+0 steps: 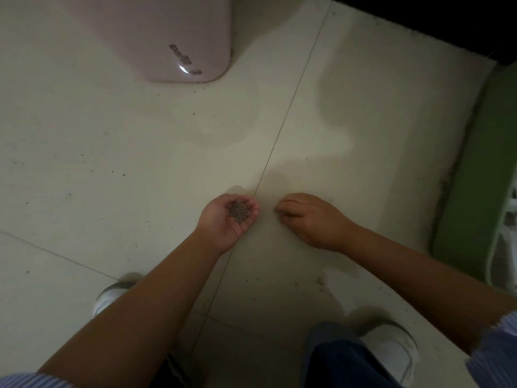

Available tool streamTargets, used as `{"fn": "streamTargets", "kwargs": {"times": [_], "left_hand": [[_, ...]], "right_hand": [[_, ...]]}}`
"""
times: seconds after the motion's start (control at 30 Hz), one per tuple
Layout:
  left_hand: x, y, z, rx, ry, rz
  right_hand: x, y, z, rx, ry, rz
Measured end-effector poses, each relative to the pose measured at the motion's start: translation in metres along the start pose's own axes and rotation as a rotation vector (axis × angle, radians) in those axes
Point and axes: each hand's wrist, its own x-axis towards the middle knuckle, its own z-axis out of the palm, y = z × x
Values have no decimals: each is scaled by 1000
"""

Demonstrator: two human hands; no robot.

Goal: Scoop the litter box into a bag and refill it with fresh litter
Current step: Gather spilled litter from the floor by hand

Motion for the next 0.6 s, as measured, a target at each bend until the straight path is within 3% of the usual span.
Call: {"fn": "streamTargets", "kwargs": {"times": [0.2,0.43,0.6], "left_hand": [[-1,-6,4,33,-11,-7],[1,-20,7,78,-48,-25],[3,-20,6,75,-38,-42]], "right_hand": [[-20,25,-27,-120,-79,-208],[-25,22,-25,-217,-130,28],[-23,11,-17,-164,-79,42]]}}
